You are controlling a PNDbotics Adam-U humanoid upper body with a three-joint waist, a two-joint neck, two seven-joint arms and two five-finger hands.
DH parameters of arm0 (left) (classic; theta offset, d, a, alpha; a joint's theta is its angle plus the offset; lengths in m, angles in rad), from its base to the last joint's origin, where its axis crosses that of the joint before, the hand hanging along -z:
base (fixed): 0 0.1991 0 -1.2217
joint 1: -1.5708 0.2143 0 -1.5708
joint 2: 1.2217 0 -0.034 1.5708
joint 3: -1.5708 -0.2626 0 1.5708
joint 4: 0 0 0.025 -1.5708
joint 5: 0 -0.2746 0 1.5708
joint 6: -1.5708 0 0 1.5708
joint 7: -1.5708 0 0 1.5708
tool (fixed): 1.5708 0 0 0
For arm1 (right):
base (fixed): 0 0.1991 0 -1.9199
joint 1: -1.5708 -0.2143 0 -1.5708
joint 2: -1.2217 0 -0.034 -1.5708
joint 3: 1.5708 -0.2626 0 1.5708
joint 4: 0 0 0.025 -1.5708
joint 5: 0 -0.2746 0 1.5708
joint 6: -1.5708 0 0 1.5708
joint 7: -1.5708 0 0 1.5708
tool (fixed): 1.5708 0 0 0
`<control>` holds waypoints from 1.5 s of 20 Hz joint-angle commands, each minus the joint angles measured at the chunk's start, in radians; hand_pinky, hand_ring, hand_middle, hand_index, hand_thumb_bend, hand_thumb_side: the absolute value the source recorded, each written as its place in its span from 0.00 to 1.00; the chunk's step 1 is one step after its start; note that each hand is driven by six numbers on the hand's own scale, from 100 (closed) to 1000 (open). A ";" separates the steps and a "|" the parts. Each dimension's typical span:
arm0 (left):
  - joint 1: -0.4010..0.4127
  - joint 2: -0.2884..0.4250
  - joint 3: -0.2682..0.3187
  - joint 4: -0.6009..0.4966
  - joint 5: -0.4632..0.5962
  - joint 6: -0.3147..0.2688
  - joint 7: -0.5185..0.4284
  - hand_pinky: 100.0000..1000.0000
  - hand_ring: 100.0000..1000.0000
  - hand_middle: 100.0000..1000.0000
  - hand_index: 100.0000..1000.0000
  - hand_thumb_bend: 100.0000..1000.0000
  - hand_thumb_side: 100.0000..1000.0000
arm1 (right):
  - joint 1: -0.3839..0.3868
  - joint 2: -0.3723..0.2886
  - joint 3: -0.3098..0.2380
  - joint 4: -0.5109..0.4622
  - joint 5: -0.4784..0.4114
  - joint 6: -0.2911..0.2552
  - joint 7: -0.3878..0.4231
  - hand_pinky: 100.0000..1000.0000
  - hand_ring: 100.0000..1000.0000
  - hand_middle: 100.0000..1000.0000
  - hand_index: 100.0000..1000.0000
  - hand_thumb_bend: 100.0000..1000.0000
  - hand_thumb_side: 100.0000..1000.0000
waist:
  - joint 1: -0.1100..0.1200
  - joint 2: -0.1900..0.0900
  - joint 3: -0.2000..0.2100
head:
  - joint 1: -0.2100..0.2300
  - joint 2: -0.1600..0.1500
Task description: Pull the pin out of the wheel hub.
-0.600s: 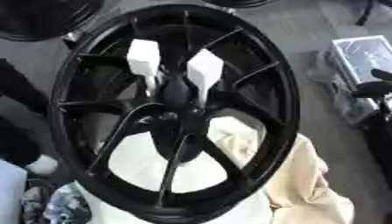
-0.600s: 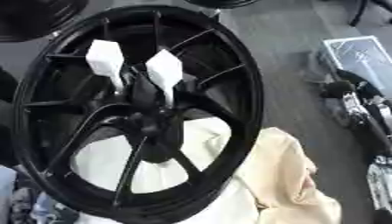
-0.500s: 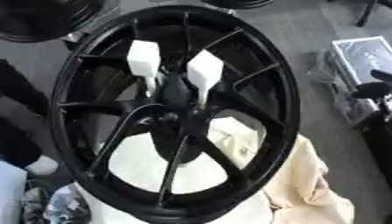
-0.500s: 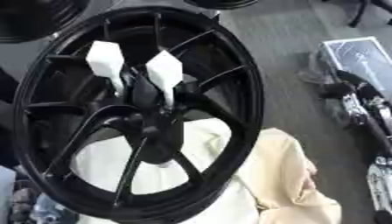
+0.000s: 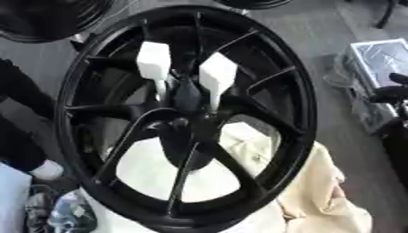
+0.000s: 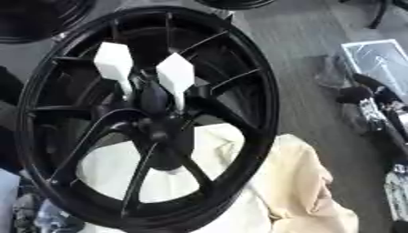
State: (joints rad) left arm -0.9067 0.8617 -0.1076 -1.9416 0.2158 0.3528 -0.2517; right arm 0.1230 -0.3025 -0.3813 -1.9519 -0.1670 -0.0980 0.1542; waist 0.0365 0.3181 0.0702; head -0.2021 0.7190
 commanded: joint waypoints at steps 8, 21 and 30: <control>-0.155 0.017 -0.124 0.033 -0.113 0.002 -0.265 0.83 0.83 0.80 0.82 0.00 0.21 | -0.001 -0.018 0.001 -0.016 0.011 0.000 0.003 1.00 0.69 0.62 0.86 0.00 0.62 | 0.003 -0.016 -0.001 | 0.010 -0.005; -0.341 -0.126 -0.358 0.242 -0.332 -0.061 -0.621 0.85 0.85 0.81 0.87 0.06 0.42 | 0.000 -0.019 0.007 -0.009 0.021 0.005 0.010 1.00 0.69 0.62 0.86 0.00 0.63 | 0.010 -0.021 -0.007 | 0.004 -0.003; -0.371 -0.183 -0.438 0.343 -0.403 -0.101 -0.655 0.86 0.86 0.81 0.87 0.22 0.57 | -0.003 -0.018 0.008 0.000 0.027 0.010 0.015 1.00 0.69 0.62 0.86 0.00 0.64 | 0.017 -0.021 -0.012 | 0.006 -0.003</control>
State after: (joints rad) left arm -1.2519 0.6704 -0.5464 -1.6047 -0.1766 0.2510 -0.8977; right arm 0.1229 -0.3028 -0.3687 -1.9446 -0.1446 -0.0878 0.1673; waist 0.0574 0.3183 0.0589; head -0.1959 0.7195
